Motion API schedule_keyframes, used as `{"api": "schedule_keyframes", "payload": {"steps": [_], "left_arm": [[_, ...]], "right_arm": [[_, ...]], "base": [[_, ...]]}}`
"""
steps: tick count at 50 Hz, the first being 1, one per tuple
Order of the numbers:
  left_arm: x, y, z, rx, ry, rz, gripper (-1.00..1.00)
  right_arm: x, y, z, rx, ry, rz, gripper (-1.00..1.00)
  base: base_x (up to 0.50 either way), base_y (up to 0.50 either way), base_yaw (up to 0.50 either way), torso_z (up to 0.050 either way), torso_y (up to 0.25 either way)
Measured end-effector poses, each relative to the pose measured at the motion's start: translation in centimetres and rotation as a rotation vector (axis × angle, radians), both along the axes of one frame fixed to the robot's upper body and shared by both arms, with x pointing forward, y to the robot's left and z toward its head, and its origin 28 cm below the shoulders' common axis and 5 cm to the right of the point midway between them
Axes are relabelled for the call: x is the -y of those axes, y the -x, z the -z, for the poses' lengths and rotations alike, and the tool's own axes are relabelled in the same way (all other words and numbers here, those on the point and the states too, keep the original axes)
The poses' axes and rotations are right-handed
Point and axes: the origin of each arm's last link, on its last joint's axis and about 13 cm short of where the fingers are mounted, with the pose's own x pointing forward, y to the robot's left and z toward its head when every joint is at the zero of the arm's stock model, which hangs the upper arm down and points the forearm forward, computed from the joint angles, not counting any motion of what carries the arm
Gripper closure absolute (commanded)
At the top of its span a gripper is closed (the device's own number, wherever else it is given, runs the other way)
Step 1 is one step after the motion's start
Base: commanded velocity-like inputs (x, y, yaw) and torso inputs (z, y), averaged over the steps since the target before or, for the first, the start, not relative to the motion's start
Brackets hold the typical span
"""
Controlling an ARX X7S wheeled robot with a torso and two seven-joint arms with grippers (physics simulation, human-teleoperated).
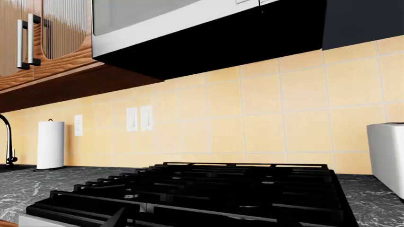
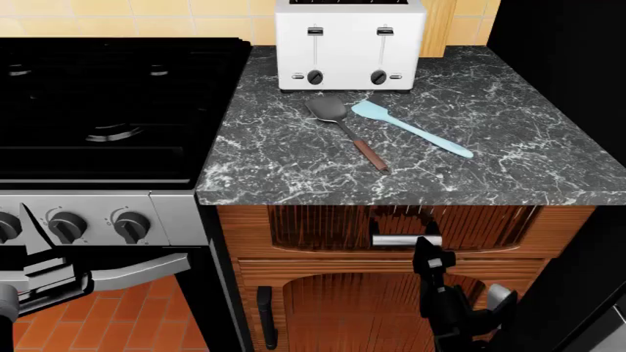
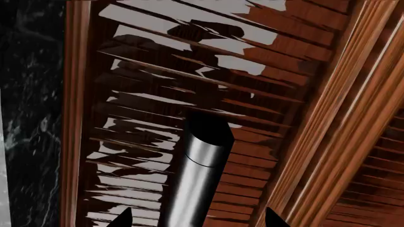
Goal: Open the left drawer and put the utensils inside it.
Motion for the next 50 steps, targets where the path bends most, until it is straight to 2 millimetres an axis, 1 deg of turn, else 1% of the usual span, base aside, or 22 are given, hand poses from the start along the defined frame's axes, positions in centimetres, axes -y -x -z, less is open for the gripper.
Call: {"api": "schedule_keyframes", "payload": {"steps": [14,30,37,50], "left_arm": [[0.0,0.0,0.0,0.000,-0.001,0.000,-1.00],[0.1,-0.1,0.1,-0.002,-0.002,0.001,-1.00],[0.1,-0.1,0.1,-0.003,-0.002,0.001,-1.00],[0.0,-0.1,0.1,-0.003,-0.002,0.001,-1.00]], "right_arm": [[-0.5,-2.1,0.3,-0.083,-0.024,-0.129,-1.00],[-1.0,-3.7,-0.3,-0.028,-0.058,-0.259,-1.00],[-1.0,-4.0,-0.5,-0.003,-0.063,-0.280,-1.00],[-0.6,-4.7,-0.5,0.007,-0.062,-0.267,-1.00]], "base": [[0.00,0.00,0.00,0.000,0.000],[0.00,0.00,0.00,0.000,0.000],[0.00,0.00,0.00,0.000,0.000],[0.00,0.00,0.00,0.000,0.000]]}}
